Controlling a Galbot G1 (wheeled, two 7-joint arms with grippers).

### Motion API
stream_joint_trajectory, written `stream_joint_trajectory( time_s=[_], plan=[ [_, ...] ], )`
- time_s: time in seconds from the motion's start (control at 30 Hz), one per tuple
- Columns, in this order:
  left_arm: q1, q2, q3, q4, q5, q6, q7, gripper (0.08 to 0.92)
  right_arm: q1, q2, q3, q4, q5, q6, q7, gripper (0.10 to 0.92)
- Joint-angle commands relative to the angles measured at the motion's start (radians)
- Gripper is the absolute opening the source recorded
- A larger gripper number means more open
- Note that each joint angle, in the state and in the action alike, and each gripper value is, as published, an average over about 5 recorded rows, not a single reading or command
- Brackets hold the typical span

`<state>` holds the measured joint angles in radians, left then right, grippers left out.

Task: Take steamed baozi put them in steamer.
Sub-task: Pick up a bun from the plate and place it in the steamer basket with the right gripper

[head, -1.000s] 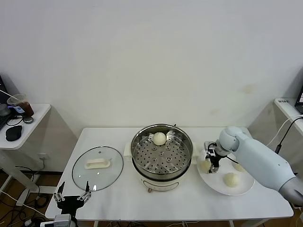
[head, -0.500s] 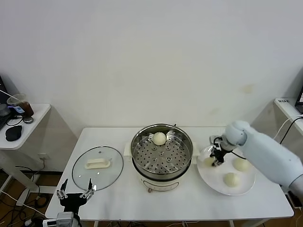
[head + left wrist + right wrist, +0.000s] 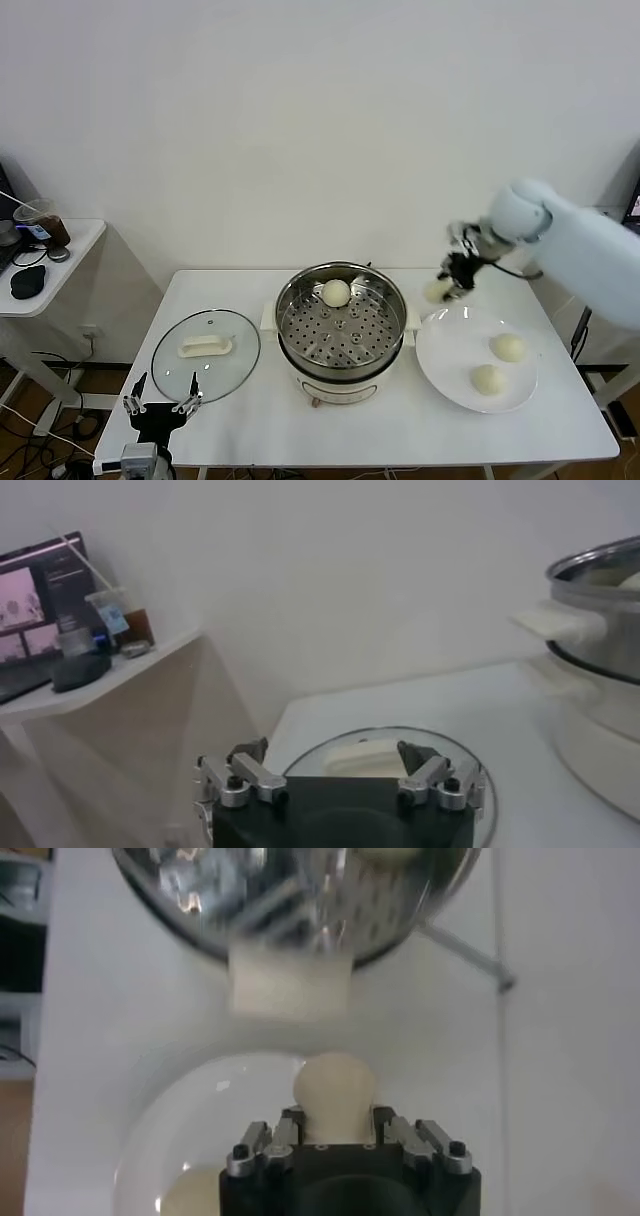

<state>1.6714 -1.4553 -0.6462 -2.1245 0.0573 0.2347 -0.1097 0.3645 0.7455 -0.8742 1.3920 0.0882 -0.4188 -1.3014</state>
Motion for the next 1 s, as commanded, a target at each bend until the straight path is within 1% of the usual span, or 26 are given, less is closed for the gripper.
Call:
stream_joint_trajectory(
  time_s=[0.03, 0.23, 0.4, 0.6, 0.83, 1.0],
  plan=[
    [0.012, 0.003, 0.009, -0.014, -0.004, -0.003, -0.015, 0.823, 0.276, 0.165, -0.217, 0.086, 0.208, -0.127, -0.014, 0.433],
    [0.019, -0.005, 0.014, -0.036, -0.012, 0.000, -0.015, 0.823, 0.251, 0.347, -0.251, 0.022, 0.226, -0.189, 0.002, 0.433],
    [0.019, -0.009, 0.014, -0.048, -0.023, 0.005, -0.011, 0.823, 0.190, 0.478, -0.274, -0.057, 0.178, -0.206, 0.018, 0.433],
    [0.018, -0.019, 0.024, -0.066, -0.027, 0.013, -0.004, 0.823, 0.111, 0.596, -0.287, -0.165, 0.126, -0.210, 0.040, 0.433],
    [0.019, -0.030, 0.040, -0.082, -0.028, 0.018, 0.000, 0.823, 0.047, 0.692, -0.292, -0.296, 0.087, -0.203, 0.084, 0.433],
    [0.014, -0.038, 0.050, -0.080, -0.032, 0.019, 0.000, 0.823, 0.025, 0.712, -0.283, -0.326, 0.086, -0.206, 0.127, 0.433]
  ],
)
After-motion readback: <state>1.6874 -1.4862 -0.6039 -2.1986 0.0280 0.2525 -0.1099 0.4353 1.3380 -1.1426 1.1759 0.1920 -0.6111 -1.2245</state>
